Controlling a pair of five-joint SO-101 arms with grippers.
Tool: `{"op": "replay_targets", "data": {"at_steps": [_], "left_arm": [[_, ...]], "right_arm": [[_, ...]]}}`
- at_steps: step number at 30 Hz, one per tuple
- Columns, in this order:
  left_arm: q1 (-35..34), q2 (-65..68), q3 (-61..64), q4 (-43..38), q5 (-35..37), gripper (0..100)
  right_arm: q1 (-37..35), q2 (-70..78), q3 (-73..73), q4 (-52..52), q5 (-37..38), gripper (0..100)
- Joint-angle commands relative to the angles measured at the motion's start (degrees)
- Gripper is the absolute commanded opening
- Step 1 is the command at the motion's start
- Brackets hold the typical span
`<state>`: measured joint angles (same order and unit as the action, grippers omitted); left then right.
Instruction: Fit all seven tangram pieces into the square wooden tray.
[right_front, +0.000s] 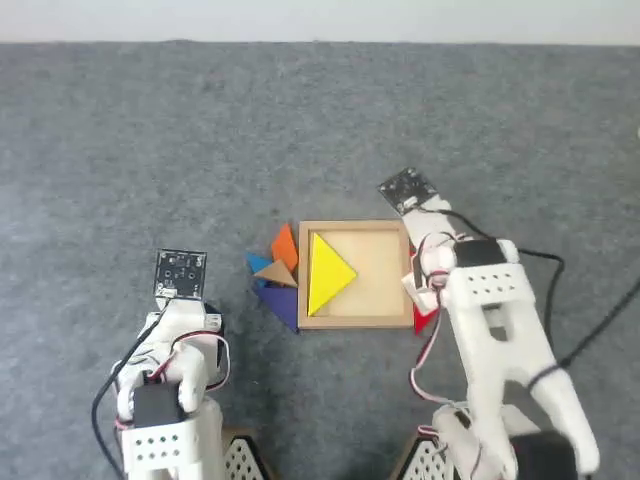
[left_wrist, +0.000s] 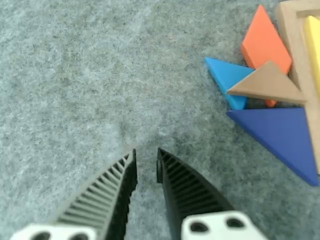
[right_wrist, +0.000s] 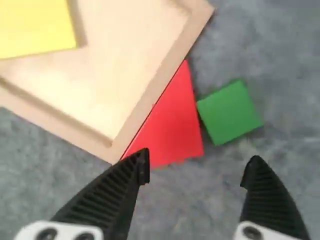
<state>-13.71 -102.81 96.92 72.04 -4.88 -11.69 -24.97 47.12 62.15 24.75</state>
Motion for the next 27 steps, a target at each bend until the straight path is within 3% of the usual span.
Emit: {"op": "replay_targets", "data": {"at_steps": [1, 8, 21, 27], "left_arm": [[-0.3, -1.2, -0.5, 0.2, 0.4, 7], [-0.3, -1.2, -0.5, 0.2, 0.4, 7], [-0.3, -1.2, -0.5, 0.2, 0.4, 7], [-0.3, -1.2, -0.5, 0.2, 0.4, 7]], "right_arm": [[0.2, 6.4, -0.4, -3.3, -1.2, 28.8], [1.6, 14.0, -1.1, -4.7, -0.9, 28.9], [18.6, 19.7, -6.5, -8.0, 6.8, 28.8], [15.9, 17.5, -6.4, -8.0, 6.8, 28.8]]}}
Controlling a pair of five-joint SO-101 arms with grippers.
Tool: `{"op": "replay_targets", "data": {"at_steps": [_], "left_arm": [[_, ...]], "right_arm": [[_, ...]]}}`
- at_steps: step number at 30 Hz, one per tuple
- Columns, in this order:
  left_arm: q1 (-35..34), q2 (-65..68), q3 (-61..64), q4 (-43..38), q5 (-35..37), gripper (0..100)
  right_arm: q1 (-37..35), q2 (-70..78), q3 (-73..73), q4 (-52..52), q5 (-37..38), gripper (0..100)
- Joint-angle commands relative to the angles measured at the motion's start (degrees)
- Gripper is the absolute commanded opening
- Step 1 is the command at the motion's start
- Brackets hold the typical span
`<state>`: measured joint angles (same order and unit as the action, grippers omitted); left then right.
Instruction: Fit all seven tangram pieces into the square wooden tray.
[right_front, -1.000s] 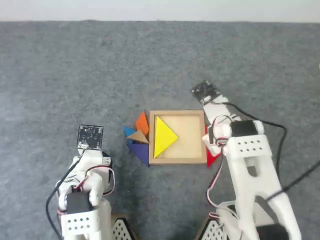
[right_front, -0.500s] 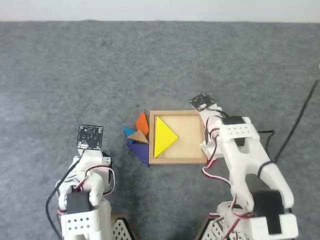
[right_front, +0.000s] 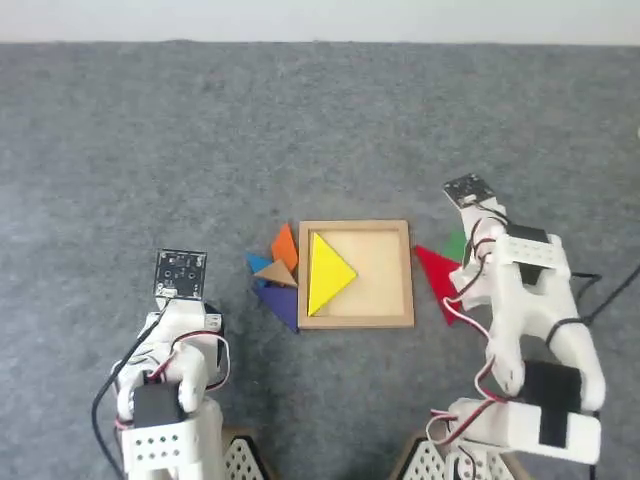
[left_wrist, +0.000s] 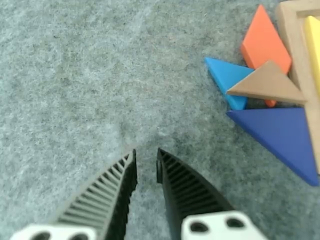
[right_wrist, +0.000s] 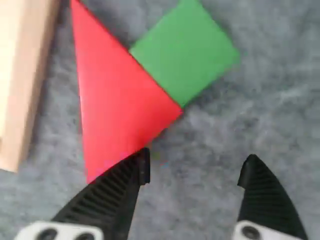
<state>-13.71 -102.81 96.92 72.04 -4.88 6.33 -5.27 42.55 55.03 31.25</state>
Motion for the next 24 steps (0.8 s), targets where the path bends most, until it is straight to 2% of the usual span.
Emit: {"op": "replay_targets", "data": {"at_steps": [1, 6, 10, 21, 24], "left_arm": [[-0.3, -1.2, -0.5, 0.2, 0.4, 7], [-0.3, -1.2, -0.5, 0.2, 0.4, 7], [-0.3, -1.2, -0.5, 0.2, 0.4, 7], [-0.3, -1.2, -0.5, 0.2, 0.4, 7], [-0.3, -1.2, -0.5, 0.2, 0.4, 7]], "right_arm": [[-3.3, -3.7, -1.8, -0.7, -1.1, 28.8], [-11.7, -13.1, -1.9, 3.1, -5.0, 29.2], [-16.4, -14.6, -1.8, 5.1, -7.5, 29.2], [-16.6, 4.6, -6.6, 1.3, -8.2, 29.2], [-14.3, 8.7, -10.2, 1.6, -7.8, 29.2]]}}
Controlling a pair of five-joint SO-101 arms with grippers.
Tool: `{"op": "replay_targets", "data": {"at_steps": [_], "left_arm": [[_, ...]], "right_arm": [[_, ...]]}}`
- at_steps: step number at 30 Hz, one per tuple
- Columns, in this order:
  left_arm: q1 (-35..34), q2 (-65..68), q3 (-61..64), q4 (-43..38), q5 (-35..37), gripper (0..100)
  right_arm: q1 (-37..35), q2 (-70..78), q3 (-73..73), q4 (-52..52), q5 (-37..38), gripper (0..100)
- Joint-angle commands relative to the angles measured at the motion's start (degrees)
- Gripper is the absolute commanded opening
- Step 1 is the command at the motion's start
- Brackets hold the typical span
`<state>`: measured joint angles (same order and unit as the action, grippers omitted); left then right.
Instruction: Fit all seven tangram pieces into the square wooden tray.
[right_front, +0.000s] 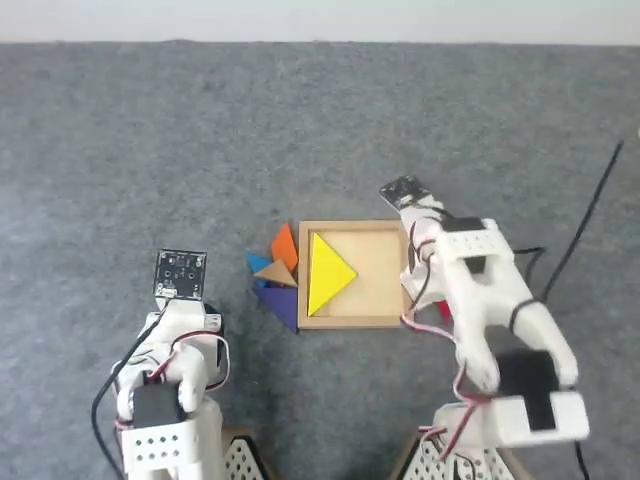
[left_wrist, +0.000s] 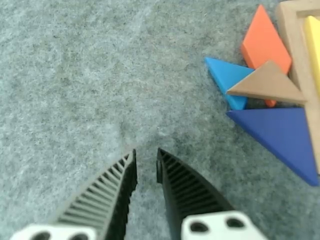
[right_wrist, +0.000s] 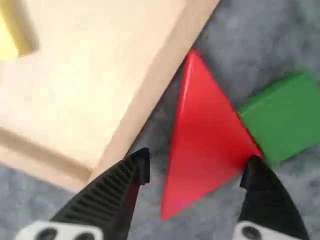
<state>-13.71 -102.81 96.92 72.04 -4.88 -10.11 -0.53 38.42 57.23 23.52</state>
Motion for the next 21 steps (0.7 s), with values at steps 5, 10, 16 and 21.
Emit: {"op": "replay_targets", "data": {"at_steps": [5, 10, 16, 21], "left_arm": [[-0.3, -1.2, -0.5, 0.2, 0.4, 7], [-0.3, -1.2, -0.5, 0.2, 0.4, 7], [-0.3, -1.2, -0.5, 0.2, 0.4, 7], [-0.3, -1.2, -0.5, 0.2, 0.4, 7]], "right_arm": [[3.6, 7.7, -9.1, -0.5, 1.5, 29.2], [3.4, 7.7, -10.4, -0.9, 2.2, 29.2], [2.9, 8.4, -12.0, -0.5, 8.8, 29.2], [2.7, 8.4, -11.0, -1.0, 10.6, 29.0]]}}
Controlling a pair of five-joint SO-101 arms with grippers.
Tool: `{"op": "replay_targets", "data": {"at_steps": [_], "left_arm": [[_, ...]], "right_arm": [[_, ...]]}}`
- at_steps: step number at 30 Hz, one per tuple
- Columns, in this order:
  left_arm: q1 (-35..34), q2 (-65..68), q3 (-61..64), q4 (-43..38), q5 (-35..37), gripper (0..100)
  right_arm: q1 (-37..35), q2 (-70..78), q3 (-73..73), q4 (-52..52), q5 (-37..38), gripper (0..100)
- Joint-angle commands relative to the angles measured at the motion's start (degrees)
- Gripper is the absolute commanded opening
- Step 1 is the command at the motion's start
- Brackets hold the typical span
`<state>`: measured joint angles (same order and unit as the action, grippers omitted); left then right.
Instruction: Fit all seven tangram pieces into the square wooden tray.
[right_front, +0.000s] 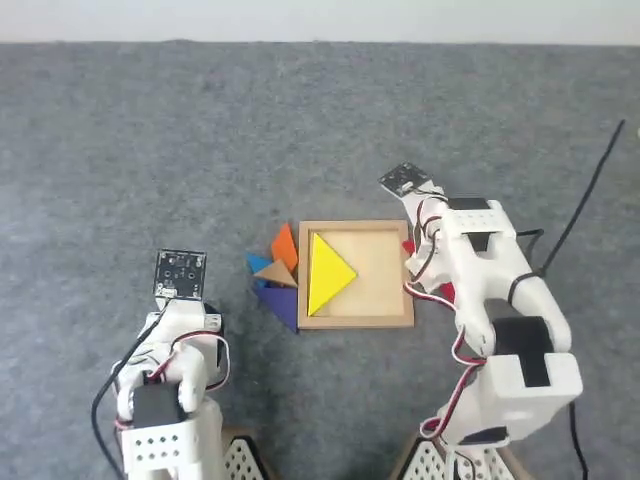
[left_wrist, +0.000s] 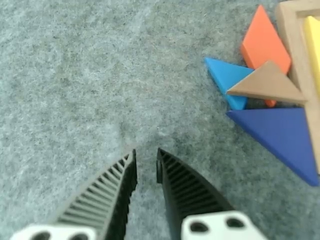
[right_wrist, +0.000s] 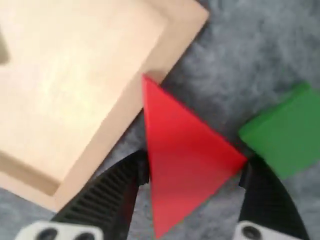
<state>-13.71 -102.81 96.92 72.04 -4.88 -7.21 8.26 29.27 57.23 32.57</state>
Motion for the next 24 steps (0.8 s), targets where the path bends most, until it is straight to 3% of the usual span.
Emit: {"op": "replay_targets", "data": {"at_steps": [1, 9, 24], "left_arm": [[-0.3, -1.2, -0.5, 0.2, 0.4, 7], [-0.3, -1.2, -0.5, 0.2, 0.4, 7], [-0.3, -1.2, -0.5, 0.2, 0.4, 7]], "right_arm": [[-0.3, -0.4, -1.8, -0.8, 1.7, 28.8], [-1.3, -0.4, -0.8, -0.5, 1.3, 13.9], [0.7, -4.7, -0.7, 1.0, -3.6, 13.2]]}}
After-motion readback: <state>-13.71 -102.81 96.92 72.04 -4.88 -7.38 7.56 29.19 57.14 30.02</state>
